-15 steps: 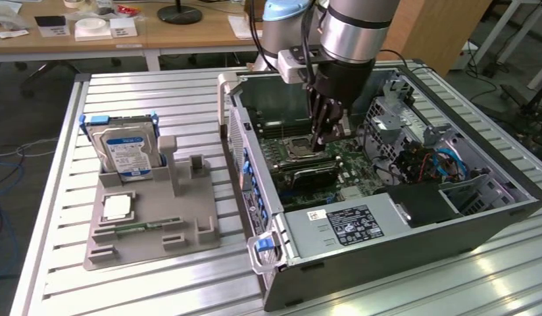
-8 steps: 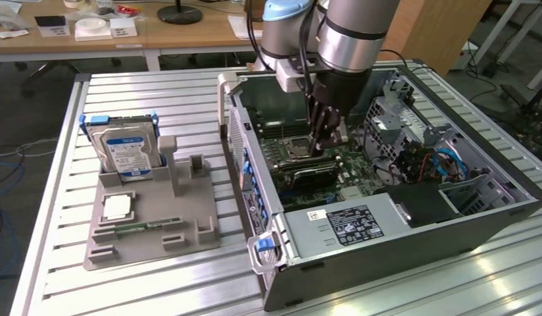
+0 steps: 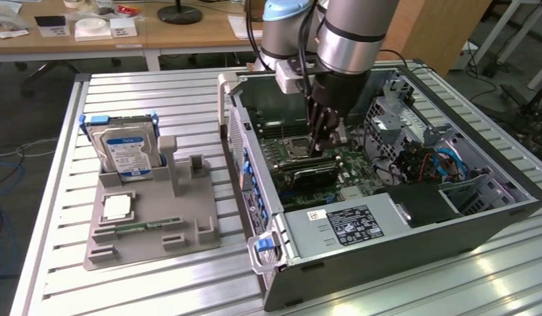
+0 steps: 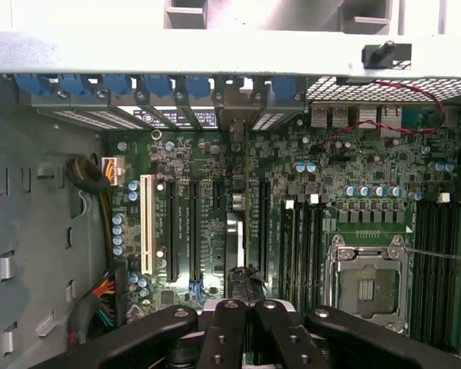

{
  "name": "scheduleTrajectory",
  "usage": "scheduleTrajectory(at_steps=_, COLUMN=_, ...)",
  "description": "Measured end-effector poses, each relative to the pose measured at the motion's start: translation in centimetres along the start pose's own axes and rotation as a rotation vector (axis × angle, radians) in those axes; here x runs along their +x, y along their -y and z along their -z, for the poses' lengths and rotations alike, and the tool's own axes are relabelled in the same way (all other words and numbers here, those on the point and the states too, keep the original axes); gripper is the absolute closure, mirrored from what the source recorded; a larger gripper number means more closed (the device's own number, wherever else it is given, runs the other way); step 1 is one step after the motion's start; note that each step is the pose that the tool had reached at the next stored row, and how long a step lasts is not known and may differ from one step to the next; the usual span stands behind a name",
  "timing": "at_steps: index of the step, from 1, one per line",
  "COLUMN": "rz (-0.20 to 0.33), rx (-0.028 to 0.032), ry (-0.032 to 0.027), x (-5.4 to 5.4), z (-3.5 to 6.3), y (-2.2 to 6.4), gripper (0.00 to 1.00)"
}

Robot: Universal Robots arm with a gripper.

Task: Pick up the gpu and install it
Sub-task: 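Press down on the gpu until it lock into place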

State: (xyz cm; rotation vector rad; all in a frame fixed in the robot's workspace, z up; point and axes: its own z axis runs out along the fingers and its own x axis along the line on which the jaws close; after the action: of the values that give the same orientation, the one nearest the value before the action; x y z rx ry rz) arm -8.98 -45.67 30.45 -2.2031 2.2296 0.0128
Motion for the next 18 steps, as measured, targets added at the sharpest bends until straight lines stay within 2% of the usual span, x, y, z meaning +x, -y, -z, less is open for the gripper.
scheduleTrajectory(at_steps=5, rz=0.0, rx=0.0, ry=0.0088, x=-0.1, z=-0.32, y=-0.02, gripper=0.89)
scheduleTrajectory(at_steps=18, rz=0.0, rx=-0.0001, ry=0.0134, x=-0.1, z=-2.21, y=-0.06, gripper=0.89)
